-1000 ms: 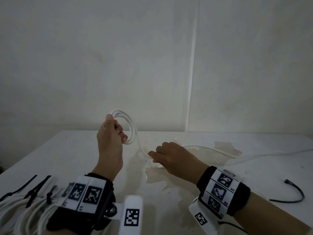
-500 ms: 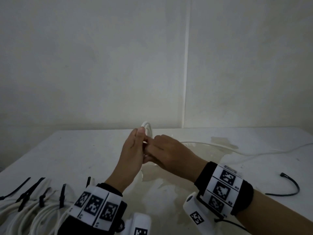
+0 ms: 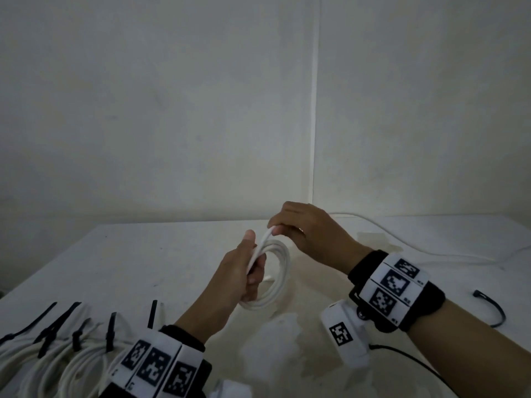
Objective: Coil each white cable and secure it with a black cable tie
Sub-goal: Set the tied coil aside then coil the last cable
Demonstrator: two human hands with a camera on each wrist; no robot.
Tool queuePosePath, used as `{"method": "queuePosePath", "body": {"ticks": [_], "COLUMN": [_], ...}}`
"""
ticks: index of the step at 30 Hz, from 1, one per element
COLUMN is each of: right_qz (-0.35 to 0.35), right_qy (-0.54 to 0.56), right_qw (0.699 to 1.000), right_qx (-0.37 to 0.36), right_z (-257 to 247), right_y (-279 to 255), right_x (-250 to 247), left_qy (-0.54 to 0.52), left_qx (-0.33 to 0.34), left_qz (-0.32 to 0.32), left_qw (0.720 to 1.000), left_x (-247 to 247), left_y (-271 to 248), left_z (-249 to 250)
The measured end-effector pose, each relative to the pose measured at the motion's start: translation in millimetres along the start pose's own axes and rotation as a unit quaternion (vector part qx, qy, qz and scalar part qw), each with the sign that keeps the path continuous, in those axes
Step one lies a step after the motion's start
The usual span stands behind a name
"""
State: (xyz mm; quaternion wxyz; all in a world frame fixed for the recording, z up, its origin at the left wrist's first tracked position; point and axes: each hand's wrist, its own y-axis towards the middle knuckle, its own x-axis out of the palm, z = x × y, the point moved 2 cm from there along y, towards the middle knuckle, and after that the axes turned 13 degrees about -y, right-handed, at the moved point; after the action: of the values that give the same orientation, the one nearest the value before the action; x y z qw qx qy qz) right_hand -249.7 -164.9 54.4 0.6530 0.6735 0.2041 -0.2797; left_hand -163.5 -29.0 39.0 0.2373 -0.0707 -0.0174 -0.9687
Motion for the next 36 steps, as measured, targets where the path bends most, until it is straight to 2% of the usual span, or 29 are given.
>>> {"method": "queuePosePath", "body": {"ticks": [4, 9, 15, 22, 28, 32, 36], "right_qz": [-0.029, -0.007, 0.0, -0.042, -0.011, 0.021, 0.042], "right_qy": [0.126, 0.147, 0.126, 0.073, -0.057, -0.148, -0.18], "right_qw": [0.985, 0.973, 0.977, 0.978, 0.994, 0.989, 0.978], "right_qx": [0.115, 0.177, 0.174, 0.189, 0.095, -0.007, -0.093], "right_z": [0, 1, 4, 17, 21, 9, -7], "right_y": [-4, -13, -19, -41, -59, -46, -30], "right_x": [2, 4, 5, 14, 25, 20, 16], "left_qy": [-0.041, -0.179, -0.263, -0.34, -0.345, -0.247, -0.145], "left_qx": [0.016, 0.055, 0.097, 0.16, 0.216, 0.252, 0.272], "left_qz": [0.006, 0.046, 0.084, 0.169, 0.248, 0.295, 0.299], "left_qw": [0.999, 0.981, 0.956, 0.911, 0.879, 0.888, 0.903], "left_x": [4, -1, -9, -41, -63, -53, -43], "left_y": [-3, 1, 12, 28, 36, 35, 37], "left_z": [5, 21, 28, 44, 55, 51, 38]}}
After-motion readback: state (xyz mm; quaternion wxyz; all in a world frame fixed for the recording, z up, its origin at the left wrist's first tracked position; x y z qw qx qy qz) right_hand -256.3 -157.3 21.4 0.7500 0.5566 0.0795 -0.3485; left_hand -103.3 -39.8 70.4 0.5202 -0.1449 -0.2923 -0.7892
